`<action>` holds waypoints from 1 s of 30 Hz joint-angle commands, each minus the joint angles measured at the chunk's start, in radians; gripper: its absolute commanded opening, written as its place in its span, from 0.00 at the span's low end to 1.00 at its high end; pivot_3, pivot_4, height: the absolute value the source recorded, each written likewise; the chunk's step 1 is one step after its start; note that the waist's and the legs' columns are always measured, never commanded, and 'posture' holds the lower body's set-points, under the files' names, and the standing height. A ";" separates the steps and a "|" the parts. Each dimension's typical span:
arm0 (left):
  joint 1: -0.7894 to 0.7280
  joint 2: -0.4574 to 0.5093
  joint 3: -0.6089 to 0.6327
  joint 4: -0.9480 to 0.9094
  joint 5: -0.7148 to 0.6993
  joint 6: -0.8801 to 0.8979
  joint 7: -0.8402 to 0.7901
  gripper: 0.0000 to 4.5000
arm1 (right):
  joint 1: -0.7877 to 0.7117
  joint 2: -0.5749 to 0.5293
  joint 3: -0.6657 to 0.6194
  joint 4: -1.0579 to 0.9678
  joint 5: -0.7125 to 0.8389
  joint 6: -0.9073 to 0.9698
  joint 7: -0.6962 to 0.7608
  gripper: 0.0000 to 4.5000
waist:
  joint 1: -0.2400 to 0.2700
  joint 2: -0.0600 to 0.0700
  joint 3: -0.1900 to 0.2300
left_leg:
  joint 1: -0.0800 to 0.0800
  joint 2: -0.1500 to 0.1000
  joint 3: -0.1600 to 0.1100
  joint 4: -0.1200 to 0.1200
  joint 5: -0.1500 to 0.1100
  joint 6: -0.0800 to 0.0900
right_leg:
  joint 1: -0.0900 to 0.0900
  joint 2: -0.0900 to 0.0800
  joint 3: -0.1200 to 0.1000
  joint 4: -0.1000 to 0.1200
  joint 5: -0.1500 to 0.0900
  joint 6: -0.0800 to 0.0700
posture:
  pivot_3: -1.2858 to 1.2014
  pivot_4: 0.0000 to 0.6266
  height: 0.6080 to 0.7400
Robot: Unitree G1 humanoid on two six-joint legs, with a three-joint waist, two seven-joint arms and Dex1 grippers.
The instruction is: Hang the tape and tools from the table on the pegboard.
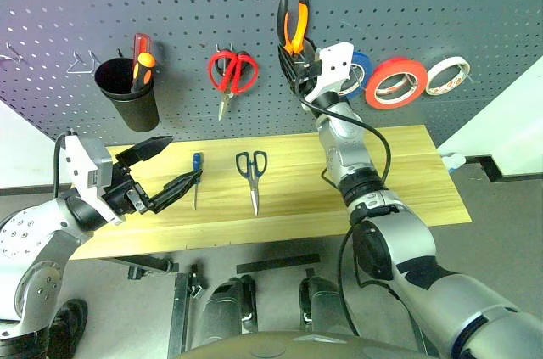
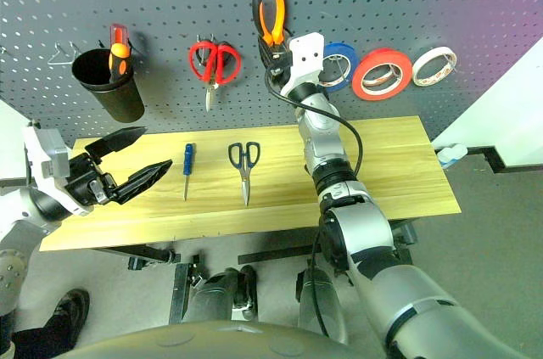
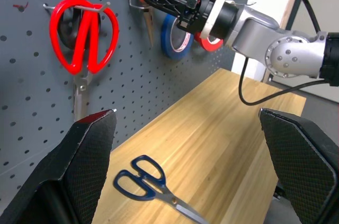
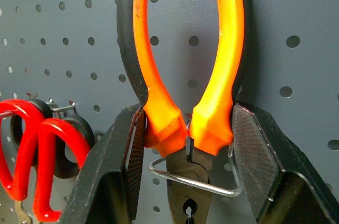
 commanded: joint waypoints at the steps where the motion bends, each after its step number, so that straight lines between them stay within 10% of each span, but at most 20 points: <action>1: 0.004 0.009 0.021 -0.039 -0.013 -0.006 0.001 1.00 | -0.013 0.000 0.019 0.012 -0.040 -0.035 -0.046 0.46 | 0.000 0.000 0.000 | 0.000 0.000 0.000 0.000 0.000 0.000 | 0.000 0.000 0.000 0.000 0.000 0.000 | 0.51 0.24 1.00; 5: 0.007 0.008 0.021 -0.046 -0.015 -0.003 0.007 1.00 | -0.023 -0.009 0.017 0.058 -0.059 -0.038 -0.089 0.46 | 0.001 0.000 0.000 | 0.000 0.000 0.000 0.000 0.000 0.000 | 0.000 0.000 0.000 0.000 0.000 0.000 | 0.51 0.25 1.00; 13: 0.020 0.006 0.025 -0.054 -0.018 -0.003 0.013 1.00 | -0.033 -0.017 0.021 0.097 -0.084 -0.046 -0.124 1.00 | 0.000 0.000 0.000 | 0.000 0.000 0.000 0.000 0.000 0.000 | 0.000 0.000 0.000 0.000 0.000 0.000 | 0.51 0.25 1.00; 30: 0.024 0.006 0.023 -0.052 -0.021 -0.006 0.009 1.00 | 0.008 0.006 -0.027 -0.017 0.039 -0.094 0.024 1.00 | 0.000 0.000 0.000 | 0.000 0.000 0.000 0.000 0.000 0.000 | 0.000 0.001 0.000 0.000 0.000 0.000 | 0.51 0.24 1.00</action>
